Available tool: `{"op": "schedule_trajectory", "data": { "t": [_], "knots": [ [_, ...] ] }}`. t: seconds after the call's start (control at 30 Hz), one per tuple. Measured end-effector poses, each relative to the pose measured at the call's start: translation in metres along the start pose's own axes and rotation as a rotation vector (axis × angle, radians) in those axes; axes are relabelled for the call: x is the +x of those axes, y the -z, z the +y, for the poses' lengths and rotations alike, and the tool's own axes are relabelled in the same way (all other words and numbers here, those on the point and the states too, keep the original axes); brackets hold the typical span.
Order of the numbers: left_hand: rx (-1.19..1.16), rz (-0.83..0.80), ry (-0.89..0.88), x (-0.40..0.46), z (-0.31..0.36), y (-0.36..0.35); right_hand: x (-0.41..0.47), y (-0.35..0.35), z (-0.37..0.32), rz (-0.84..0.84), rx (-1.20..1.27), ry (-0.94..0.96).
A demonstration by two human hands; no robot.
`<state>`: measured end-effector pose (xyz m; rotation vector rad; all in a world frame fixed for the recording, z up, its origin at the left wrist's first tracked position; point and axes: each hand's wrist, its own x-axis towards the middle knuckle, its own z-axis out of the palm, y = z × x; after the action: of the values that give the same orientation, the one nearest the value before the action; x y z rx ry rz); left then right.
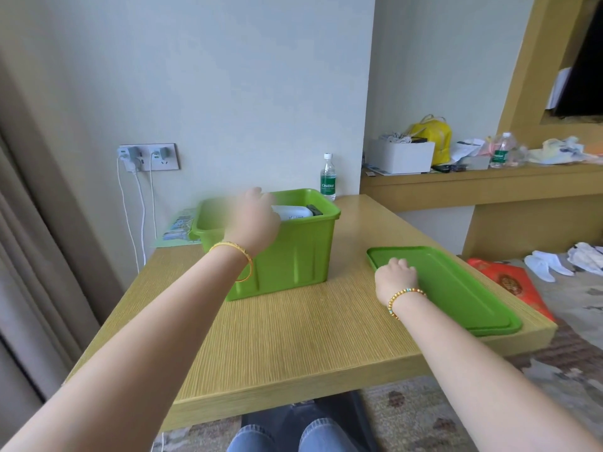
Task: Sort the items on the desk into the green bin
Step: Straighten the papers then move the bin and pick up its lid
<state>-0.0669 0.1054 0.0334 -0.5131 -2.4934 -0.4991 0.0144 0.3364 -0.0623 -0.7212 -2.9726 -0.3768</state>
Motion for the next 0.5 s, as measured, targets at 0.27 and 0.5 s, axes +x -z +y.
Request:
{"op": "schedule_trajectory", "data": {
  "t": [0.27, 0.5],
  "knots": [
    [-0.167, -0.01, -0.089, -0.003, 0.017, 0.01, -0.007, 0.08, 0.011, 0.416, 0.262, -0.047],
    [-0.546, 0.104, -0.024, 0.008, 0.025, 0.041, -0.036, 0.176, 0.001, 1.035, 0.26, 0.226]
  ]
}}
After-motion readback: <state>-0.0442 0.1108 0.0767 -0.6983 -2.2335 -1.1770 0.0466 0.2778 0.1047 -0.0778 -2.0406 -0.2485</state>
